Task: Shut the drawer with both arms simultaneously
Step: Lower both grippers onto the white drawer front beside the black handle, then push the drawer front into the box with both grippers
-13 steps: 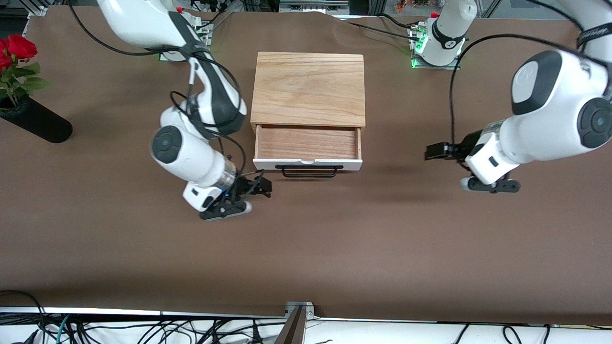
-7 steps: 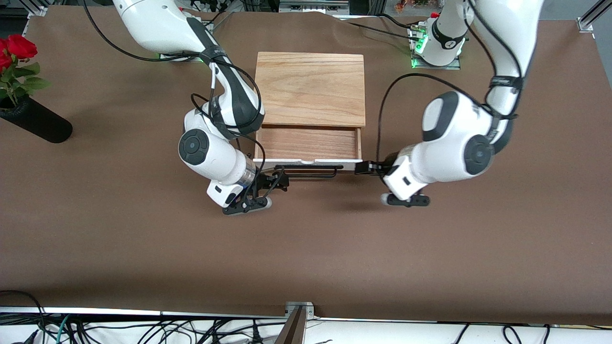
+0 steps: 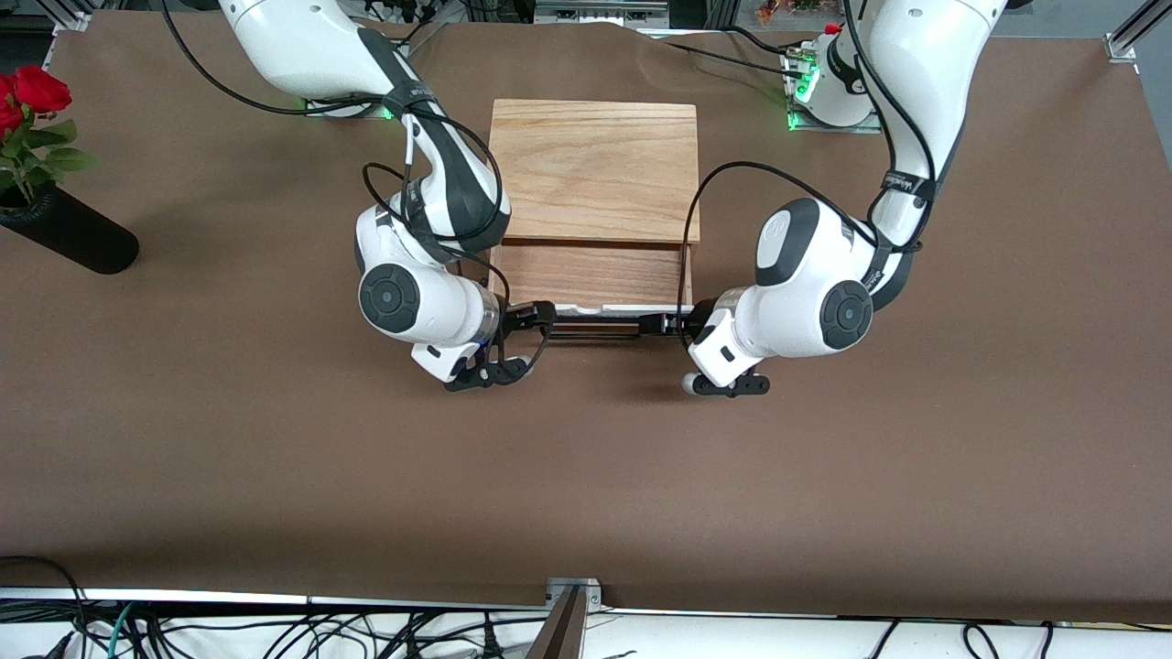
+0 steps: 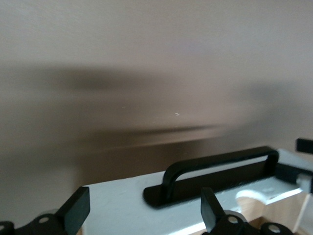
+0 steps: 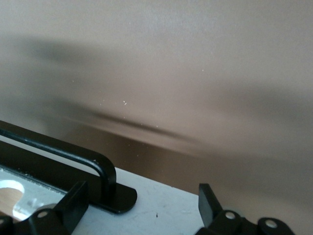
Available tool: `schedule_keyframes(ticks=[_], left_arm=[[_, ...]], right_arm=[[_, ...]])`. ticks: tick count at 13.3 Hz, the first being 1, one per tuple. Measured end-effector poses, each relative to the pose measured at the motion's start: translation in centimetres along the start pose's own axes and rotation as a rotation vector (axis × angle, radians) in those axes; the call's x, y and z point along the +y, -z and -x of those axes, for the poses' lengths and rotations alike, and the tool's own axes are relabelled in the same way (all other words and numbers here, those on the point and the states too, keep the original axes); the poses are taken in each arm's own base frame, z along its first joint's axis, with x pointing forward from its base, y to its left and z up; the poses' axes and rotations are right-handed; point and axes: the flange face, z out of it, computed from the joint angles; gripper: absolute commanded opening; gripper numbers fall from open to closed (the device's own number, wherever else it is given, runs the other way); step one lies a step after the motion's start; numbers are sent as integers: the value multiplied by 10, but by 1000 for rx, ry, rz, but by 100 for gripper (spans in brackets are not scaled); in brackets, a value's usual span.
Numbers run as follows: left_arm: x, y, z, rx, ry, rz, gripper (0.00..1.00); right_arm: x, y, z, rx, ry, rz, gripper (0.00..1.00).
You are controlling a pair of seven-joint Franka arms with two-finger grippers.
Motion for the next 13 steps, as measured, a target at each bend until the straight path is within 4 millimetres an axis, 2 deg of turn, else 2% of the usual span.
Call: schedule_keyframes(ticks=[3,8,13], left_arm=[[1,-10,0,-14,6,6,100],[7,-34,12,-69,-10,-17,100],[0,-44,25,-196,-11,-52,100]], right_arm=[[2,0,2,-30,-6,-2,100],[0,-3,8,-77,-2,2,100],[-12,-11,20,-146,16,1,100]])
